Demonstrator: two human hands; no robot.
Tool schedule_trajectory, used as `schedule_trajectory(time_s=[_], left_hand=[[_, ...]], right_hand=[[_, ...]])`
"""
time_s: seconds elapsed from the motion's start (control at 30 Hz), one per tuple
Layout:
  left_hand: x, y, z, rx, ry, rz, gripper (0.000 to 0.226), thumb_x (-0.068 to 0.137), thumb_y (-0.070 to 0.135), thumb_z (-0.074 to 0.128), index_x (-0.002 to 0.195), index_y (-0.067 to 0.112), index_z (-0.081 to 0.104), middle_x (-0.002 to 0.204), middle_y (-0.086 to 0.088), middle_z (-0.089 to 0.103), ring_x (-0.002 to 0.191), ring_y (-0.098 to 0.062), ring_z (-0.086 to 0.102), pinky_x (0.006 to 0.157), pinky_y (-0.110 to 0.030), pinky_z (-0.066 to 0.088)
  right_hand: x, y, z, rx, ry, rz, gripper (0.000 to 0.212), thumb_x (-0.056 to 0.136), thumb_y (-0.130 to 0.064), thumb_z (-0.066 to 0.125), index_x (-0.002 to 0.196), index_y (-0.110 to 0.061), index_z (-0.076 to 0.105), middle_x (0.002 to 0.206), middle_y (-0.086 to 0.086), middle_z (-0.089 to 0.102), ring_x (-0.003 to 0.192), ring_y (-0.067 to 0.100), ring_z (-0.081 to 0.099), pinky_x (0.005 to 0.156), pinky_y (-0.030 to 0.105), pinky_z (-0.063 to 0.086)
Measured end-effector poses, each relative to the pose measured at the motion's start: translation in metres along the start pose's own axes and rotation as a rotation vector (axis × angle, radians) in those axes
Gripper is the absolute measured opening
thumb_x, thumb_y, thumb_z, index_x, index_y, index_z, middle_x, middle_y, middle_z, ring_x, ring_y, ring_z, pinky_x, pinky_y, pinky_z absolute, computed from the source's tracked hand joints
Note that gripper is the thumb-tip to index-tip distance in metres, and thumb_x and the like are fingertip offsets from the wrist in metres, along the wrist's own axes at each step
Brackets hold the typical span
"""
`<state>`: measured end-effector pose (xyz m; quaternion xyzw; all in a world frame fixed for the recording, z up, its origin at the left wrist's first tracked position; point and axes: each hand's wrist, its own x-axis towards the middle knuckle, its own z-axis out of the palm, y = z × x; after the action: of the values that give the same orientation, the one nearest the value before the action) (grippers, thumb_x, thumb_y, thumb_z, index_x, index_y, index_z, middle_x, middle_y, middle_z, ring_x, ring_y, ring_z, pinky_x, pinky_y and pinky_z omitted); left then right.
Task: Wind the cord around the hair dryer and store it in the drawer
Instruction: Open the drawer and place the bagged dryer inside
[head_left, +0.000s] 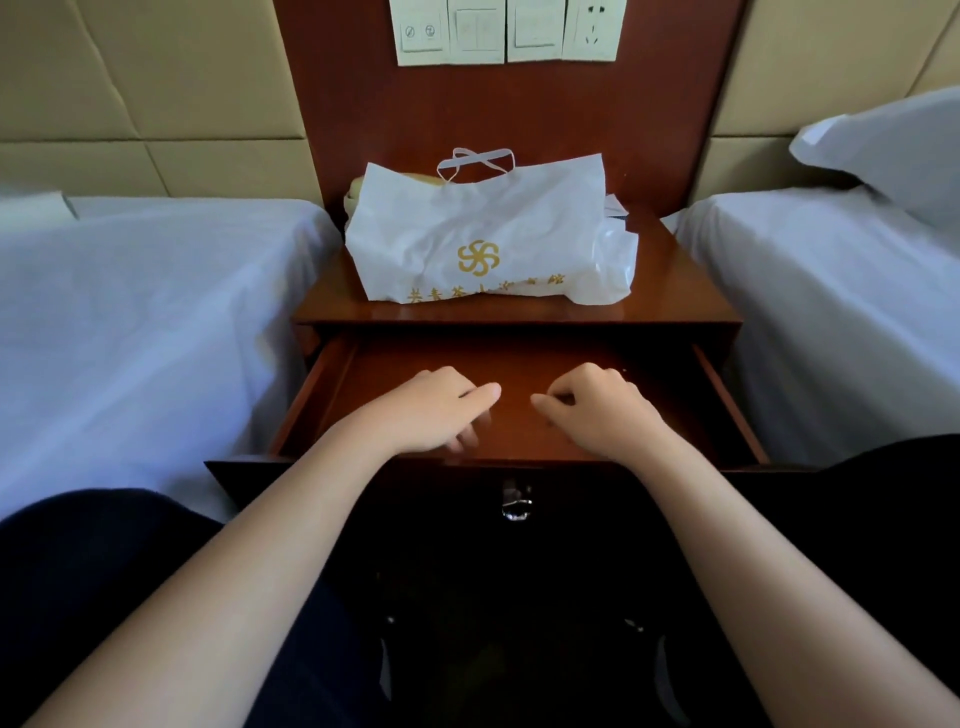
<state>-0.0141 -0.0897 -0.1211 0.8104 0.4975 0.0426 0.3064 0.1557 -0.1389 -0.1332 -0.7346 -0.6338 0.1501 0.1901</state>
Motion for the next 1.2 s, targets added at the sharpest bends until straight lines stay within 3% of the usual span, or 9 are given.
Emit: schedule_trajectory(time_s=[0.13,0.27,0.43,0.5,0.63,0.73,0.9,1.07,1.2], left_hand=[[0.025,0.008,-0.021,-0.01,-0.001,0.04,0.047,0.098,0.047,0.033,0.107,0.017,0.067,0.093,0.001,0.073,0.078,-0.009,0.07,0.094,-0.034,0.048],[0.06,0.009,-0.048,-0.014,0.063,0.053,0.039,0.096,0.048,0.038,0.095,0.021,0.066,0.087,0.003,0.071,0.076,-0.01,0.07,0.092,-0.035,0.05],[0.098,-0.005,-0.083,0.008,0.374,0.062,0.024,0.09,0.047,0.052,0.085,0.028,0.066,0.097,0.0,0.07,0.087,-0.019,0.067,0.088,-0.043,0.053],[0.114,-0.016,-0.097,0.007,0.519,0.062,0.023,0.088,0.044,0.056,0.098,0.025,0.066,0.107,0.0,0.068,0.099,-0.02,0.064,0.091,-0.041,0.05],[0.144,-0.036,-0.119,0.108,0.744,-0.046,0.059,0.083,0.045,0.064,0.133,0.018,0.049,0.139,-0.005,0.051,0.127,-0.027,0.047,0.1,-0.042,0.041],[0.165,-0.052,-0.121,0.116,0.701,-0.206,0.089,0.076,0.058,0.064,0.145,0.016,0.029,0.149,-0.008,0.037,0.135,-0.031,0.037,0.104,-0.047,0.037],[0.193,-0.073,-0.105,-0.156,0.566,-0.372,0.106,0.073,0.08,0.042,0.149,0.014,0.01,0.156,-0.009,0.021,0.143,-0.033,0.021,0.112,-0.053,0.02],[0.204,-0.08,-0.1,-0.248,0.553,-0.4,0.108,0.068,0.083,0.047,0.142,0.009,0.02,0.145,-0.012,0.04,0.135,-0.035,0.035,0.109,-0.048,0.027],[0.206,-0.084,-0.105,-0.42,0.551,-0.312,0.113,0.049,0.084,0.059,0.135,0.012,0.042,0.134,-0.004,0.055,0.122,-0.03,0.051,0.097,-0.041,0.045]], right_hand=[[0.031,0.006,-0.012,0.008,-0.001,-0.012,0.033,0.09,-0.042,0.052,0.071,-0.018,0.063,0.07,0.002,0.065,0.072,0.025,0.064,0.068,0.033,0.052],[0.073,0.005,-0.035,0.01,0.085,-0.061,0.031,0.09,-0.037,0.052,0.075,-0.013,0.065,0.077,0.007,0.067,0.073,0.027,0.063,0.07,0.036,0.053],[0.122,-0.009,-0.061,-0.17,0.357,-0.164,0.03,0.094,-0.031,0.046,0.113,-0.013,0.06,0.112,0.007,0.057,0.111,0.027,0.047,0.077,0.035,0.041],[0.14,-0.015,-0.067,-0.261,0.403,-0.147,0.037,0.095,-0.036,0.044,0.124,-0.014,0.052,0.124,0.008,0.052,0.12,0.029,0.041,0.087,0.038,0.041],[0.18,-0.021,-0.068,-0.35,0.384,-0.018,0.051,0.093,-0.047,0.042,0.132,-0.013,0.043,0.133,0.011,0.045,0.125,0.034,0.039,0.097,0.046,0.037],[0.206,-0.022,-0.063,-0.225,0.313,0.104,0.061,0.09,-0.054,0.044,0.136,-0.015,0.034,0.136,0.011,0.041,0.127,0.036,0.036,0.098,0.05,0.034],[0.225,-0.002,-0.042,0.103,0.206,0.261,0.09,0.076,-0.071,0.05,0.144,-0.024,0.016,0.147,0.012,0.03,0.132,0.039,0.032,0.104,0.052,0.034],[0.226,0.009,-0.036,0.412,0.166,0.351,0.11,0.065,-0.073,0.061,0.147,-0.026,0.005,0.145,0.01,0.037,0.129,0.035,0.04,0.105,0.048,0.037],[0.225,0.007,-0.042,0.539,0.158,0.396,0.106,0.071,-0.058,0.07,0.147,-0.016,0.009,0.141,0.008,0.04,0.128,0.03,0.04,0.101,0.039,0.036]])
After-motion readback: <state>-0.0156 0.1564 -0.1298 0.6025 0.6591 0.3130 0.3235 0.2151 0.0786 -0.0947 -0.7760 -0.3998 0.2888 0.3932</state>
